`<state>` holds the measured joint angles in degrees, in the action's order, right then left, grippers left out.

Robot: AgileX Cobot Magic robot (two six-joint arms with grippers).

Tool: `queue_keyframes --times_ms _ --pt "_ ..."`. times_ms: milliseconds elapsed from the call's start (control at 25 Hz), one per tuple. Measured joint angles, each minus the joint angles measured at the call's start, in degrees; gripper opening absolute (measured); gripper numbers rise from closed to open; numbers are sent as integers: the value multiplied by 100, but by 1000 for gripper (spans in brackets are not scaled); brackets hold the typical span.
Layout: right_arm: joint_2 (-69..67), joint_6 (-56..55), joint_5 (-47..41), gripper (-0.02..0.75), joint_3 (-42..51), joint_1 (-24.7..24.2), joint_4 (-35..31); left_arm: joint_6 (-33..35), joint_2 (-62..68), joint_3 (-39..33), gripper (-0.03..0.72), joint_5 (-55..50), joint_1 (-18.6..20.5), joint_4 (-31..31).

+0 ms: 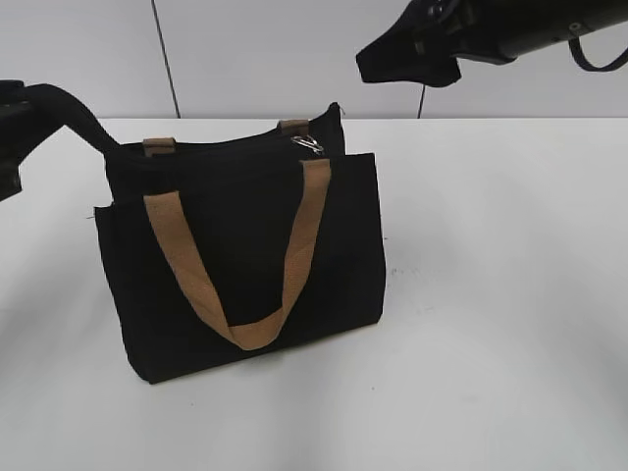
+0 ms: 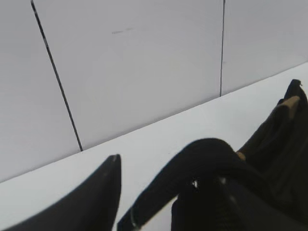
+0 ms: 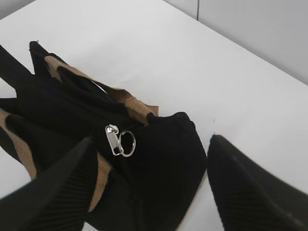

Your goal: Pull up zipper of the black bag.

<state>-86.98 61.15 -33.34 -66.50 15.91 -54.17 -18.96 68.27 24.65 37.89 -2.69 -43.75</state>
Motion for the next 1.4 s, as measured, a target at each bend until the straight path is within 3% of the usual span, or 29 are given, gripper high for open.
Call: queue_keyframes --times_ms 120,240,600,880,1000,1160,1240,1400 --pt "48 0 0 548 0 -6 23 -367 -90 0 463 -153 0 0" --pt "53 0 0 548 0 -6 107 -713 -404 0 514 -786 0 -5" --pt "53 0 -5 548 0 -11 236 -1591 -1626 0 531 -3181 0 56" --pt "146 0 -10 548 0 -11 265 -1618 -1815 0 531 -5799 0 1140" --pt "227 -46 -27 548 0 -11 336 -953 -1815 127 531 -6620 0 2273" --pt "336 -845 -66 548 0 -11 928 514 -1803 710 531 -7583 0 3994" --pt "432 -1588 -73 548 0 -17 1464 862 -1783 991 531 -8015 0 4344" --pt "611 -3427 -370 548 0 -207 2836 1045 -1646 1339 531 -8727 0 4447"
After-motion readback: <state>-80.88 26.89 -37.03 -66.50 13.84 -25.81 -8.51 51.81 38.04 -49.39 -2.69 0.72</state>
